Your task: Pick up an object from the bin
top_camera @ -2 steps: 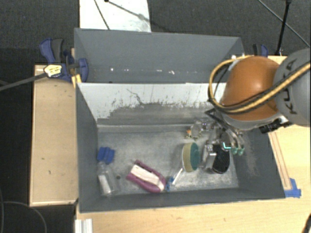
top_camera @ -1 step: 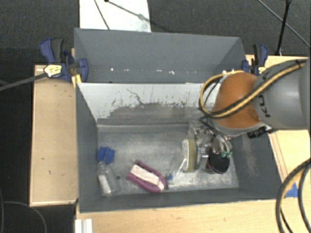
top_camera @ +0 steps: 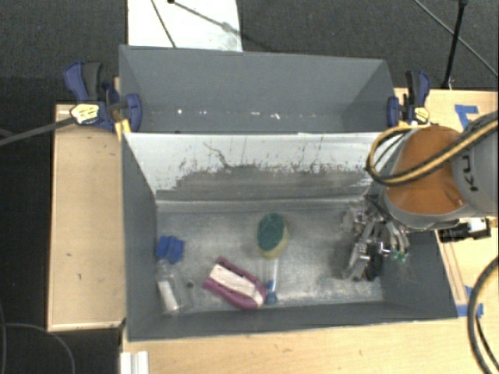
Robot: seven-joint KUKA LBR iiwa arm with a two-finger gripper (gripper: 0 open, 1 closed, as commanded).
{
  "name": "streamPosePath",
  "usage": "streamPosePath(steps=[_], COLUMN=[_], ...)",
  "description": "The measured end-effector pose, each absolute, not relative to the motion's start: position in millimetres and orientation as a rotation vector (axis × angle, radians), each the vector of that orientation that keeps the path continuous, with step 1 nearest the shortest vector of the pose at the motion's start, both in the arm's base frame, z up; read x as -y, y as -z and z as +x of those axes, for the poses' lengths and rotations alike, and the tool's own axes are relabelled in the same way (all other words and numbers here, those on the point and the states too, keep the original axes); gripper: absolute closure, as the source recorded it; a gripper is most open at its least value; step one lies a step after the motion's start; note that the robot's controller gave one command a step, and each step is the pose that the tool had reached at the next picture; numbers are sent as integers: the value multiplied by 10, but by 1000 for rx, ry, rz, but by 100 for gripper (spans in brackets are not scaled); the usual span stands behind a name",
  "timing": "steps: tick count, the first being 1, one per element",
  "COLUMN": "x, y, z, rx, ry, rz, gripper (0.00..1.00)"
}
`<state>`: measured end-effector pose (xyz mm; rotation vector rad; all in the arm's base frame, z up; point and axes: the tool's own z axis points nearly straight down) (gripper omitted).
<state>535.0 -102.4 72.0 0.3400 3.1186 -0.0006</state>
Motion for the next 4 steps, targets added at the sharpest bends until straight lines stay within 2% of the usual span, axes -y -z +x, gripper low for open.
streamPosePath(steps=[1,2,3,4], x=[1005,1006,993,1038], y=[-709,-708,-704,-2334], z=[5345,5344,5342,5216], rx=[-3121,-3121,-3122,-3113], ry=[-1,-1,-4,1], rz=[335,334,332,329], gripper=[100,0,100,100])
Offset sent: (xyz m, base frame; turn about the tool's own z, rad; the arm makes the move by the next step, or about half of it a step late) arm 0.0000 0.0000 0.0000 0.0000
